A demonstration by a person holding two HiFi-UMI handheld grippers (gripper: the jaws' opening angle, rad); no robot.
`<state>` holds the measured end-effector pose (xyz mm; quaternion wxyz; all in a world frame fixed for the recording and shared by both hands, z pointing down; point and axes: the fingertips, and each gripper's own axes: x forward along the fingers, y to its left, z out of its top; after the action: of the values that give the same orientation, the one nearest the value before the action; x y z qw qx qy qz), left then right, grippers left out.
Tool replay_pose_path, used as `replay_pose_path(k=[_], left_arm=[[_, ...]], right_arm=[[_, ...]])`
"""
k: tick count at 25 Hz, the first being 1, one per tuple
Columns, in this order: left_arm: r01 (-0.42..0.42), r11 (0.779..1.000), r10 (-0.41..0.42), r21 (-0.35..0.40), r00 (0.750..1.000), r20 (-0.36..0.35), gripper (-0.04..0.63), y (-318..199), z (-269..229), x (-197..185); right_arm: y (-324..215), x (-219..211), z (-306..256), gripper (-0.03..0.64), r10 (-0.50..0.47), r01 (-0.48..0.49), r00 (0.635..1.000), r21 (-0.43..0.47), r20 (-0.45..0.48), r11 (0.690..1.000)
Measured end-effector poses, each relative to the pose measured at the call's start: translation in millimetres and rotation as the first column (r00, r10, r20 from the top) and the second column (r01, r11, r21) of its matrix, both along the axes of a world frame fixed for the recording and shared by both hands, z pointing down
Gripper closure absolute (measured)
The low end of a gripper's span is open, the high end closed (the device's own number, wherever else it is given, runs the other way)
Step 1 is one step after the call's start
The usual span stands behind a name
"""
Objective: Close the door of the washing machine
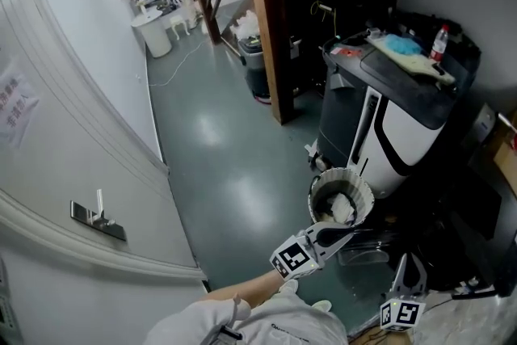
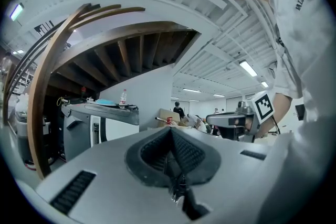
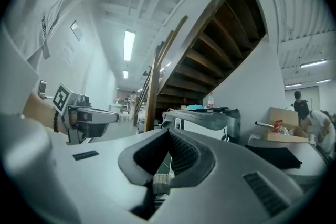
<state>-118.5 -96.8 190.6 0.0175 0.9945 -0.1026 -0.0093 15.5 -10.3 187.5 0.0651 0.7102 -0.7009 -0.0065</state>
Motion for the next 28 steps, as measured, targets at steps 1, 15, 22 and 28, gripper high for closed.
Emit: replay_pose_path(k=[1, 15, 22, 28], left_arm=[[0.003, 1.000, -0.003, -0.001, 1.000, 0.005, 0.597, 3, 2, 6], [0.069, 0.986, -0.053, -0.153, 0.993, 0.108, 0.597, 22, 105, 70], [0.014, 0.993, 0.006, -0.118, 0.987, 0.163, 0.597, 10, 151, 66], [-0.012, 0.988, 0.045, -0.151, 0.975, 0.216, 0.596, -12, 208, 67]], right_arm=[[0, 5, 3, 0.606, -0.003, 0.003, 1.000, 0.001, -0.007, 1.000], [13, 18, 127, 0.606, -0.139, 0.147, 0.987, -0.117, 0.074, 0.982], [9, -7, 184, 0.606, -0.164, 0.178, 0.983, -0.199, 0.084, 0.964], [-2, -8, 233, 0.606, -0.095, 0.133, 0.983, -0.252, 0.159, 0.959]])
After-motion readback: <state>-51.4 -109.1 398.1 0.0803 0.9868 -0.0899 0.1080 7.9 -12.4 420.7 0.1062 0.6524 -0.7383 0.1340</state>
